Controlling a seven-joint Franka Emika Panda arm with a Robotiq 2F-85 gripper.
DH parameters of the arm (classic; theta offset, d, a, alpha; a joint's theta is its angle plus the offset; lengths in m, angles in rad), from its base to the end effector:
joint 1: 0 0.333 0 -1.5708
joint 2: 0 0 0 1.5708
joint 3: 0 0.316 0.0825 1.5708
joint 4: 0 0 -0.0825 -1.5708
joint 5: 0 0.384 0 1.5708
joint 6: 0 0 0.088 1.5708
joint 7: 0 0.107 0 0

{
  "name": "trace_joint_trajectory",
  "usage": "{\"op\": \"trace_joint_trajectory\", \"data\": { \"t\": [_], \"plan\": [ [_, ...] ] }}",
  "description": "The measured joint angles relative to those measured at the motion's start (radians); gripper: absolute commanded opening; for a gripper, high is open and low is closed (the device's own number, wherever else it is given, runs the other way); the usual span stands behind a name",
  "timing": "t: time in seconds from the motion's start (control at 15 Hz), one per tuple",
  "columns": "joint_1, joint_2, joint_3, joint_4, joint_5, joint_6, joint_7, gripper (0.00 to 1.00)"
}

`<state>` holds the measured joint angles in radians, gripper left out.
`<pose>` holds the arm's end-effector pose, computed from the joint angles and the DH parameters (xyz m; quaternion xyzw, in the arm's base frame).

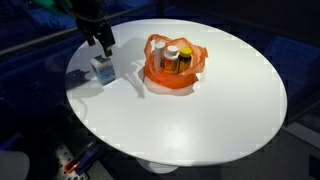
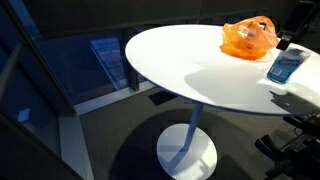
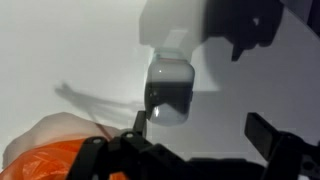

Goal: Pick up the mentos container and put it in the orange plastic

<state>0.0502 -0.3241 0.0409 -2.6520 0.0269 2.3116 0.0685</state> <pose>0.3979 0.0362 0.3465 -1.0000 -0.0010 0.0085 0.0027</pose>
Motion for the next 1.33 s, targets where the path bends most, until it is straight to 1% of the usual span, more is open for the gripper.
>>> {"op": "trace_joint_trajectory", "data": {
  "t": [0.6, 0.67, 0.73, 0.87, 0.93, 1.0, 1.27, 1.33],
  "plan": [
    [0.001, 0.065, -0.001, 0.000, 0.000, 0.006, 0.001, 1.00],
    [0.001, 0.071, -0.002, 0.000, 0.000, 0.006, 0.001, 0.97],
    [0.000, 0.075, -0.002, 0.000, 0.000, 0.006, 0.001, 0.74],
    [-0.002, 0.083, -0.002, 0.000, 0.000, 0.006, 0.001, 0.71],
    [-0.002, 0.085, -0.003, 0.000, 0.000, 0.006, 0.001, 0.64],
    [-0.002, 0.086, -0.004, 0.000, 0.000, 0.006, 0.001, 0.54],
    [-0.005, 0.084, -0.012, 0.002, 0.000, 0.006, 0.001, 0.23],
    [-0.007, 0.082, -0.015, 0.003, 0.000, 0.006, 0.001, 0.22]
  ]
}}
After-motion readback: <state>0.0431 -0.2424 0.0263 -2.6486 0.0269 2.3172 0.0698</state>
